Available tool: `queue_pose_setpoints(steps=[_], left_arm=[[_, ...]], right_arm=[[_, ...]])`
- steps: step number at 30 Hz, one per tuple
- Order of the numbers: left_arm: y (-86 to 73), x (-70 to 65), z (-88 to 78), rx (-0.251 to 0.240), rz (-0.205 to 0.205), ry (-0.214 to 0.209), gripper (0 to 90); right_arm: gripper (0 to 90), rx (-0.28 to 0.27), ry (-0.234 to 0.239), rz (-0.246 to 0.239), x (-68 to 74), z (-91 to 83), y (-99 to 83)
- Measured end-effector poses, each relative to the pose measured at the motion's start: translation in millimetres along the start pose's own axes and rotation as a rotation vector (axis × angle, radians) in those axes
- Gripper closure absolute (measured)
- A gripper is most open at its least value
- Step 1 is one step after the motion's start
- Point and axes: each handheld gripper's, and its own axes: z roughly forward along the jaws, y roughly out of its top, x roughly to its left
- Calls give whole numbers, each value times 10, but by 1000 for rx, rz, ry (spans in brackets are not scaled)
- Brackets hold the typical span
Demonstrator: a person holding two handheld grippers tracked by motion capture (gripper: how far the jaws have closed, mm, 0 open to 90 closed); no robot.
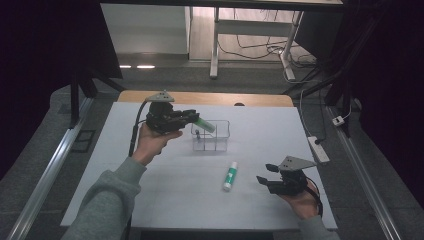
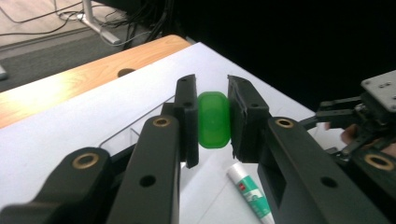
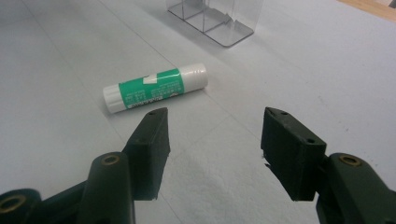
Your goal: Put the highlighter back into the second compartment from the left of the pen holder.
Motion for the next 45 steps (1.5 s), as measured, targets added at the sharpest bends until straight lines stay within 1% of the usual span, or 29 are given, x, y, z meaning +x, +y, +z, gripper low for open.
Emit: queue_pose_setpoints(steps=[5, 9, 12, 13, 16, 19, 22, 23, 27, 28, 29, 30, 31, 34, 35, 40, 45], left_arm=[[46, 53, 48, 29, -1, 21, 739], [88, 62, 94, 60, 7, 39, 739], [108, 64, 142, 86, 26, 62, 739], [110, 68, 166, 95, 26, 66, 739], [112, 81, 242, 117, 28, 74, 738], [112, 88, 309, 127, 28, 76, 738], [115, 95, 385, 150, 38, 93, 738], [117, 98, 409, 156, 40, 99, 737], [108, 113, 497, 162, 28, 89, 735], [103, 114, 518, 165, 28, 92, 726], [99, 117, 538, 162, 23, 90, 694], [99, 115, 547, 158, 27, 93, 593], [96, 102, 543, 144, 37, 101, 533], [101, 79, 492, 113, 42, 97, 450], [97, 70, 467, 104, 45, 94, 440], [26, 43, 316, 75, 57, 67, 441], [-147, 29, 156, 74, 59, 41, 449]], right_arm=[[416, 3, 4, 4, -2, 14, -3], [414, 7, 4, 1, 5, 22, 0], [414, 7, 7, -2, 5, 29, -4], [413, 11, 4, -1, 4, 29, -5], [412, 15, 5, -1, -1, 39, -10], [414, 16, 10, -4, 6, 45, -11], [414, 12, 12, -7, 12, 50, -8], [414, 16, 5, -9, 14, 49, -7], [417, 22, 13, -6, 11, 55, -14], [417, 23, 14, -8, 10, 57, -15], [417, 23, 14, -9, 11, 60, -16], [417, 23, 17, -9, 11, 62, -18], [417, 23, 16, -9, 11, 63, -18], [417, 23, 16, -9, 10, 60, -21], [417, 24, 16, -8, 8, 59, -22], [420, 24, 14, -9, 9, 58, -20], [416, 21, 10, -5, 7, 64, -17]])
